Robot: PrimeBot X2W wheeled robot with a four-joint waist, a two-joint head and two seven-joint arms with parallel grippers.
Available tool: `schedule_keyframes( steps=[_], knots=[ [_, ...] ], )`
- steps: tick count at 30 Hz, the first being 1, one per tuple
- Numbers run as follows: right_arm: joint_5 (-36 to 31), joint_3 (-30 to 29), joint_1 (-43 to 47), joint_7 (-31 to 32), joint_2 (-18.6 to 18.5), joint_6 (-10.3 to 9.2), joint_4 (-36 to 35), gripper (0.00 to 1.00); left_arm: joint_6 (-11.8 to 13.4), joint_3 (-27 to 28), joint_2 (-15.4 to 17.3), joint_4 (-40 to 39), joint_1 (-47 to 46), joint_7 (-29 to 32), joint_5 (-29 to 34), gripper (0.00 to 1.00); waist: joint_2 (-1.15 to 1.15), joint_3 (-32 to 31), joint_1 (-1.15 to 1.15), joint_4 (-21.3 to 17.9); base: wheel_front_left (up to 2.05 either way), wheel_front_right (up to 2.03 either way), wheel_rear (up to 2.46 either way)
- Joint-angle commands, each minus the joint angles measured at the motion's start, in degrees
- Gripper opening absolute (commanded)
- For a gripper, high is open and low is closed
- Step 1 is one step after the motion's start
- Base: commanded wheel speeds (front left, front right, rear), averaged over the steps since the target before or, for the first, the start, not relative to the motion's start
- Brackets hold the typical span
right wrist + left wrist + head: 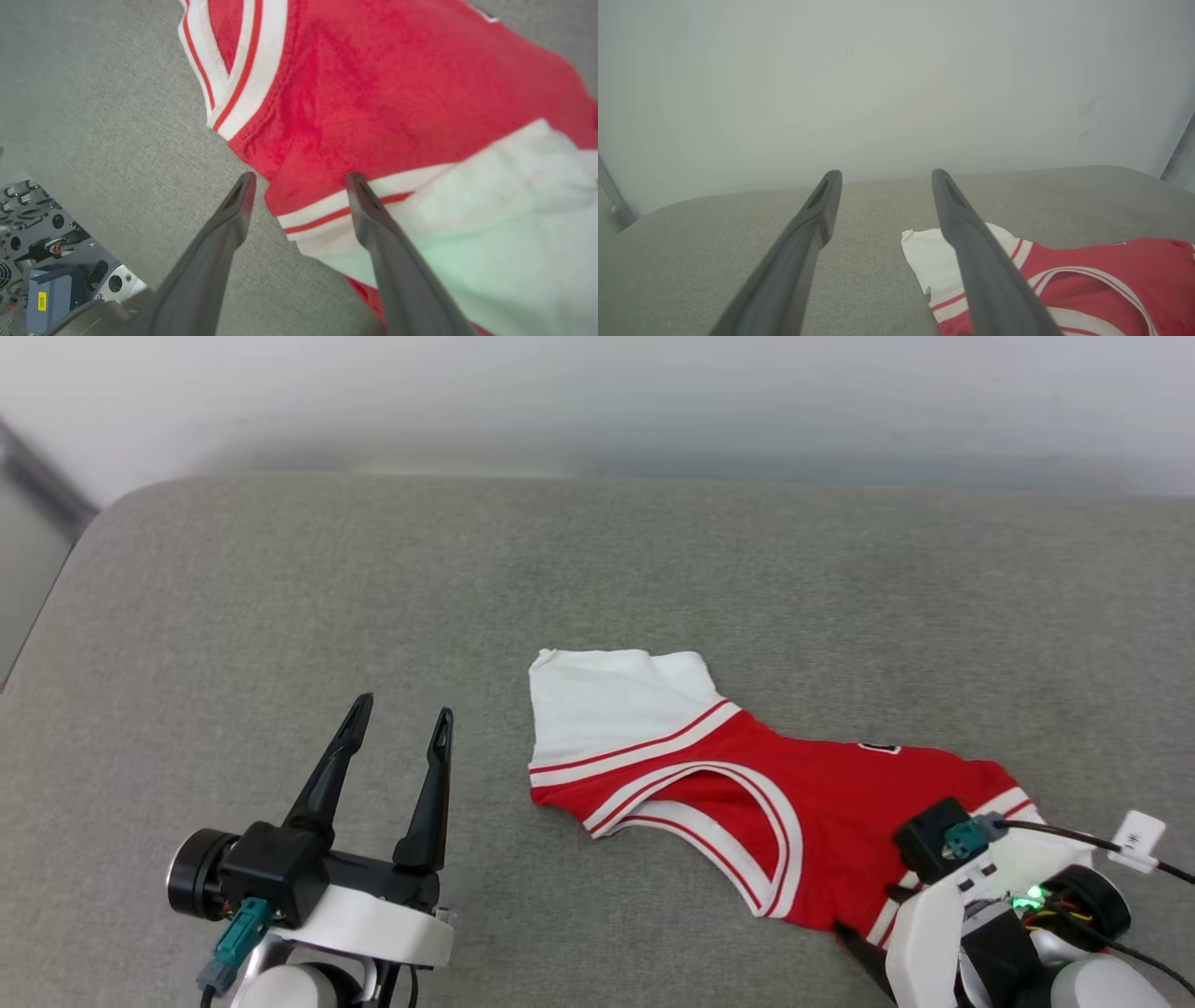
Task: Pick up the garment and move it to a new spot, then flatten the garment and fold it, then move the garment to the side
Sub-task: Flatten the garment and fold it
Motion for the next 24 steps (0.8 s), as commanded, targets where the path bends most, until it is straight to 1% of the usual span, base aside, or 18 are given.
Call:
schedule_keyframes(
  steps=[1, 3, 7, 9, 10, 11, 12, 13, 16, 20, 24],
  knots=[
    [0.33, 0.71, -0.69, 3.57, -0.99, -0.03, 0.64, 1.0, -0.23, 0.03, -0.2, 0.15, -0.98, -0.15, 0.43, 1.0, 0.0, 1.33, 0.0, 1.51, 0.0, 0.0, 0.0],
    [-0.09, 1.43, -1.63, 5.06, -1.44, -0.03, 0.87, 1.0, -0.29, -0.13, -0.51, 0.18, -1.61, -0.15, 0.48, 1.0, 0.0, 2.1, 0.0, 2.41, 0.0, 0.0, 0.0],
    [-0.37, 1.87, -1.41, 6.94, -1.36, -0.02, 4.1, 1.0, -0.31, -0.26, -0.95, 0.57, -2.17, -0.15, 0.44, 1.0, 0.0, 3.31, 0.0, 4.0, 0.0, 0.0, 0.0],
    [-0.35, 2.11, -1.24, 7.65, -0.93, -0.02, 5.71, 1.0, -0.35, -0.33, -1.12, 0.76, -2.63, -0.15, 0.53, 1.0, 0.0, 3.69, 0.0, 4.61, 0.0, 0.0, 0.0],
    [-0.27, 2.49, -1.08, 7.85, -0.67, -0.02, 6.46, 0.98, -0.36, -0.38, -1.19, 0.89, -2.67, -0.15, 0.53, 1.0, 0.0, 3.82, 0.0, 4.84, 0.0, 0.0, 0.0],
    [-0.24, 3.16, -0.94, 7.88, -0.51, -0.01, 6.98, 0.43, -0.35, -0.38, -1.25, 1.01, -2.6, -0.15, 0.48, 1.0, 0.0, 3.88, 0.0, 5.0, 0.0, 0.0, 0.0],
    [-0.11, 3.82, -0.8, 7.58, -0.37, 0.0, 7.3, 0.14, -0.35, -0.35, -1.29, 1.1, -2.57, -0.15, 0.42, 1.0, 0.0, 3.93, 0.0, 5.13, 0.0, 0.0, 0.0],
    [0.21, 4.57, -0.7, 7.33, -0.14, 0.01, 7.38, 0.0, -0.36, -0.37, -1.33, 1.18, -2.56, -0.15, 0.44, 1.0, 0.0, 3.94, 0.0, 5.21, 0.0, 0.0, 0.0],
    [1.01, 6.09, -1.35, 5.34, 0.17, 0.06, 6.59, 0.0, -0.38, -0.62, -1.46, 1.46, -2.13, -0.15, 0.48, 1.0, 0.0, 3.52, 0.0, 5.05, 0.0, 0.0, 0.0],
    [1.47, 7.62, -1.96, 4.19, 0.46, 0.06, 5.29, 0.0, -0.39, -0.58, -1.31, 1.86, -1.65, -0.15, 0.46, 1.0, 0.0, 2.62, 0.0, 4.42, 0.0, 0.0, 0.0],
    [1.8, 9.31, -1.75, 4.34, 0.18, 0.04, 2.93, 0.0, -0.4, -0.55, -0.96, 2.04, -1.53, -0.15, 0.13, 1.0, 0.0, 1.48, 0.0, 3.5, 0.0, 0.0, 0.0]
  ],
)
